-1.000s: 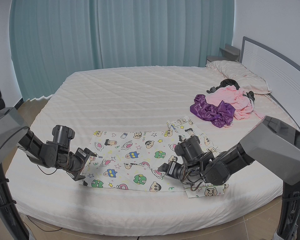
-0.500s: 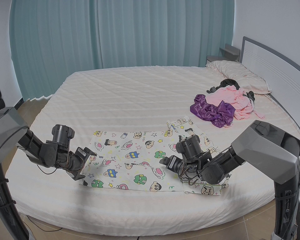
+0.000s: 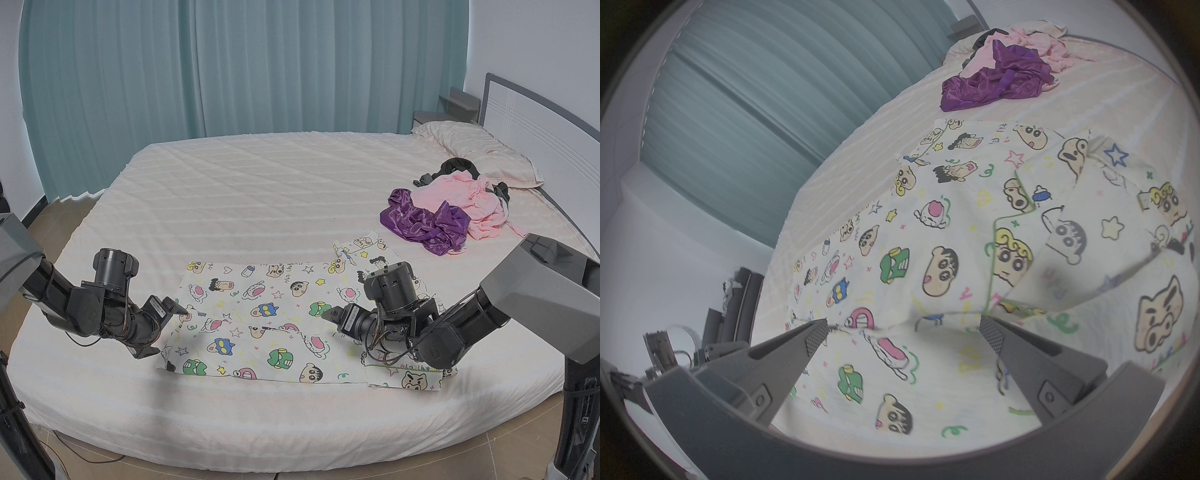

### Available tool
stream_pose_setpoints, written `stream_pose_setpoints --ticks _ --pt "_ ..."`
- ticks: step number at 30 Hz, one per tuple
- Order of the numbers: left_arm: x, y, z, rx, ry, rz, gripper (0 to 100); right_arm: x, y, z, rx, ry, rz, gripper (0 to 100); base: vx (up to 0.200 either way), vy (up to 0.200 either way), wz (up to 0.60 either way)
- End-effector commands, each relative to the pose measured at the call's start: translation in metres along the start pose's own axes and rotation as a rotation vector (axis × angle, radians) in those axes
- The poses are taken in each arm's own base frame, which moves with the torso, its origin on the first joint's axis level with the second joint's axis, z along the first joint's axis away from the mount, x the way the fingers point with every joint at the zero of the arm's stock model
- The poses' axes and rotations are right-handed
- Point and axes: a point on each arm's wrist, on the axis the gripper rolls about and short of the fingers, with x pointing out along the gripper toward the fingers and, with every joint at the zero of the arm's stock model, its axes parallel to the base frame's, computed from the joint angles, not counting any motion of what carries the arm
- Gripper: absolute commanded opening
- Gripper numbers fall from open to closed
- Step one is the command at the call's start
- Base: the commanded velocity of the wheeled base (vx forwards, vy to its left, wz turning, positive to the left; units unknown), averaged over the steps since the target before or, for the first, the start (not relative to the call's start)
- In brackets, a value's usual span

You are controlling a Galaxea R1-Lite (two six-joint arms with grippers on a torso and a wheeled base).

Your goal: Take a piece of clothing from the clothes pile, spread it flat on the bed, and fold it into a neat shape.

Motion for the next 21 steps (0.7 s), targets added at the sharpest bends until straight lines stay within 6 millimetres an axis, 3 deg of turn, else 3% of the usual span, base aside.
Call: stream_pose_setpoints --ticks 1,7,12,17,21 --pt "0.000 0.013 -0.003 0.078 0.019 0.035 100 -0.027 -0.011 0.002 -0.064 0.010 -0.030 100 0.000 0.000 0.00" --pt "0.003 0.026 0.006 0.265 0.070 0.010 100 -0.068 -0.061 0.013 -0.061 0.016 -0.152 100 0.000 0.000 0.00" --pt "0.007 0.038 0.016 0.439 0.120 -0.045 100 -0.109 -0.097 0.007 -0.082 0.034 -0.253 100 0.000 0.000 0.00" --pt "0.006 0.040 0.017 0.542 0.147 -0.100 100 -0.118 -0.105 0.008 -0.062 0.032 -0.272 100 0.000 0.000 0.00" --pt "0.020 0.040 0.022 0.636 0.153 -0.100 100 -0.119 -0.107 0.008 -0.069 0.035 -0.277 100 0.000 0.000 0.00"
